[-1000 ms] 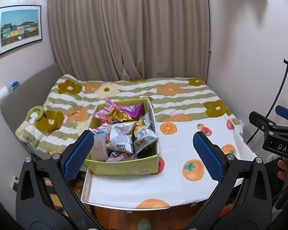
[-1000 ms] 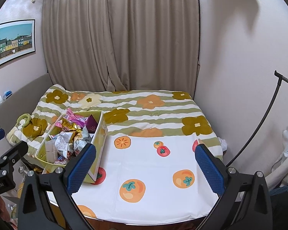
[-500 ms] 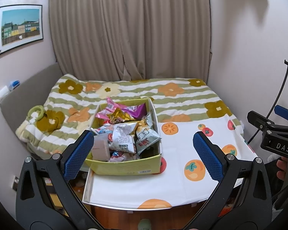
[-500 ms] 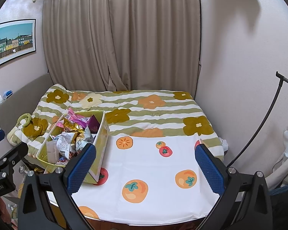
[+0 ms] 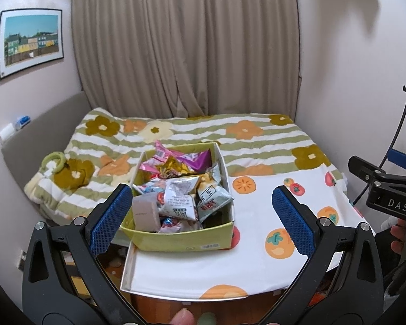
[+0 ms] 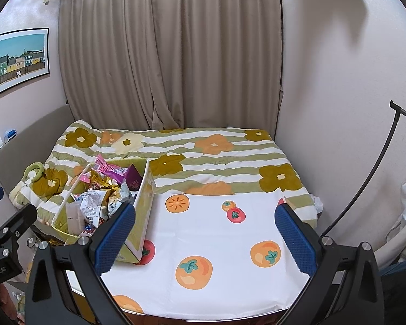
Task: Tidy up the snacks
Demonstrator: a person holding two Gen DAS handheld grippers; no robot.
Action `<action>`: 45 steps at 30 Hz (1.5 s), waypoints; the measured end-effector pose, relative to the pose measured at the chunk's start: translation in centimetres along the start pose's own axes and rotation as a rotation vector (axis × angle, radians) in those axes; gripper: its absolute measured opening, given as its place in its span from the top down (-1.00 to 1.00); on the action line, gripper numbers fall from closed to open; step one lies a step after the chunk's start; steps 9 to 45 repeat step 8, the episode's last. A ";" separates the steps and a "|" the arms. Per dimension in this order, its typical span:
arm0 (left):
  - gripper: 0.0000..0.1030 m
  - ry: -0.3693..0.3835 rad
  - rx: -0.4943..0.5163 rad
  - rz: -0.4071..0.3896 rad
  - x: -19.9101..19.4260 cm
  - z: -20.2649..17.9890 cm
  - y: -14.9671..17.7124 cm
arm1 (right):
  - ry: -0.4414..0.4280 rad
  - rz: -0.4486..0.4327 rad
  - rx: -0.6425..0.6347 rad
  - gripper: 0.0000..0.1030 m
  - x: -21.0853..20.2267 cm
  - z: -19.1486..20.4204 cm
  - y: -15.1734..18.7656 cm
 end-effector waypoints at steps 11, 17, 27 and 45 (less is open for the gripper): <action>-0.99 -0.008 -0.031 0.025 1.6 1.6 0.3 | 0.010 0.028 -0.010 -0.99 0.4 1.3 -0.4; -0.99 -0.008 -0.031 0.025 1.6 1.6 0.3 | 0.010 0.028 -0.010 -0.99 0.4 1.3 -0.4; -0.99 -0.008 -0.031 0.025 1.6 1.6 0.3 | 0.010 0.028 -0.010 -0.99 0.4 1.3 -0.4; -0.99 -0.008 -0.031 0.025 1.6 1.6 0.3 | 0.010 0.028 -0.010 -0.99 0.4 1.3 -0.4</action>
Point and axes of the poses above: each gripper's, at about its wrist camera, not at the fingertips, and x roughly the way its jaws point, z to its left, y to its underside, the point moved 4 cm from there along x, roughly the way its jaws point, and after that the axes turned 3 degrees about z, right-handed, at the moved point
